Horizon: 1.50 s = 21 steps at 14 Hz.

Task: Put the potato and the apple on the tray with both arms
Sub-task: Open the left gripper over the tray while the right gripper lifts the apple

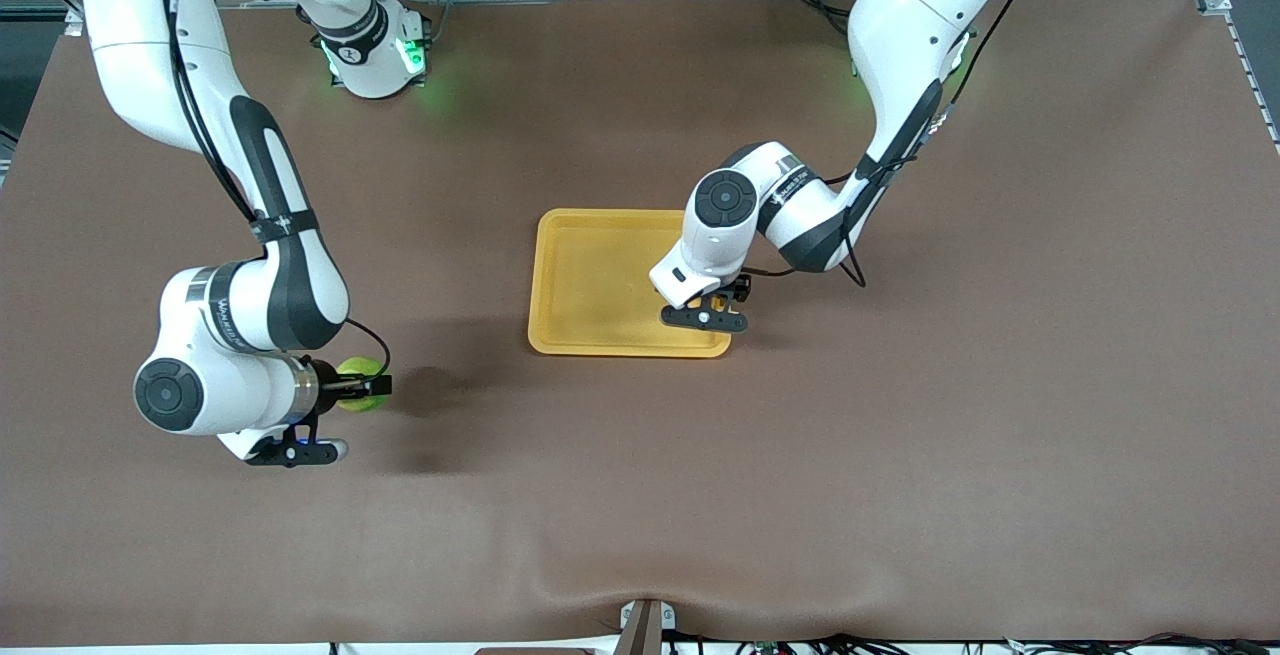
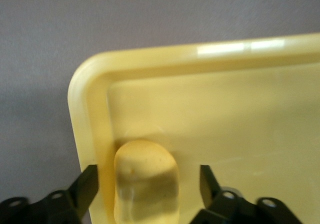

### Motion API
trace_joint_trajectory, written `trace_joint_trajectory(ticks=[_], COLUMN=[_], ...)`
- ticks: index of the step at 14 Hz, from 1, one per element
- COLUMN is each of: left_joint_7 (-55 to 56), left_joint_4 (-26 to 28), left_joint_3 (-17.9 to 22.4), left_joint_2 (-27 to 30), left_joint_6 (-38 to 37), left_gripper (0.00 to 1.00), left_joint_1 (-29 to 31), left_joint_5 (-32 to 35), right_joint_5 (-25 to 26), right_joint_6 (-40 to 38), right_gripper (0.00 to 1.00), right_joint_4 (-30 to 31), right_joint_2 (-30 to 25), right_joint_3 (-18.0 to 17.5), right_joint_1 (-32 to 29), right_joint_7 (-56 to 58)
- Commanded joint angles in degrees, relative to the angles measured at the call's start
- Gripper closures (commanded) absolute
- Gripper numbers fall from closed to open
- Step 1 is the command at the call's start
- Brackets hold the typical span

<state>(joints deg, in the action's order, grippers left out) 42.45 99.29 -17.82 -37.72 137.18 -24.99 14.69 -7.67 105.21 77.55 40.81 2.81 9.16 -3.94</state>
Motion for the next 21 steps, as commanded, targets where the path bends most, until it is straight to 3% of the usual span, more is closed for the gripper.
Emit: trace_joint_trajectory(ticks=[1, 4, 8, 11, 14, 18, 21], left_joint_7=[1.59, 0.45, -1.22, -1.84, -3.78, -8.68, -12.21], left_joint_4=[-1.73, -2.96, -8.92, -12.62, -12.72, -12.72, -12.54], left_joint_3=[0.51, 0.51, -0.28, -0.28, -0.11, -0.19, -0.11], left_joint_2=[0.71, 4.74, 9.40, 13.27, 18.36, 24.08, 27.25], left_joint_6=[-1.04, -7.60, -20.95, -28.43, -32.83, -39.78, -44.27], left_gripper=[0.00, 0.00, 0.00, 0.00, 0.00, 0.00, 0.00], left_joint_1=[-0.59, 0.81, 3.98, 8.71, 13.19, 19.61, 22.26], left_joint_5=[1.92, 2.01, 0.26, -6.67, -7.66, -7.75, -7.75], right_joint_5=[-1.12, -1.12, -2.86, -3.58, -3.76, -3.84, -3.76], right_joint_6=[-3.77, -6.86, -6.25, -4.59, -2.65, 3.49, 10.51], right_gripper=[1.00, 1.00, 1.00, 1.00, 1.00, 1.00, 1.00], right_joint_4=[-0.30, -0.21, -0.21, 0.05, 0.58, 5.58, 12.77], right_joint_2=[-2.21, -4.24, -4.95, -4.86, -4.77, -4.95, -6.61], right_joint_3=[-0.70, -2.11, -2.11, -2.02, -2.11, -2.11, -2.11], right_joint_1=[0.50, 2.44, 7.09, 11.91, 16.31, 20.89, 23.09], right_joint_7=[-6.66, -8.53, -10.63, -15.55, -20.65, -23.74, -24.79])
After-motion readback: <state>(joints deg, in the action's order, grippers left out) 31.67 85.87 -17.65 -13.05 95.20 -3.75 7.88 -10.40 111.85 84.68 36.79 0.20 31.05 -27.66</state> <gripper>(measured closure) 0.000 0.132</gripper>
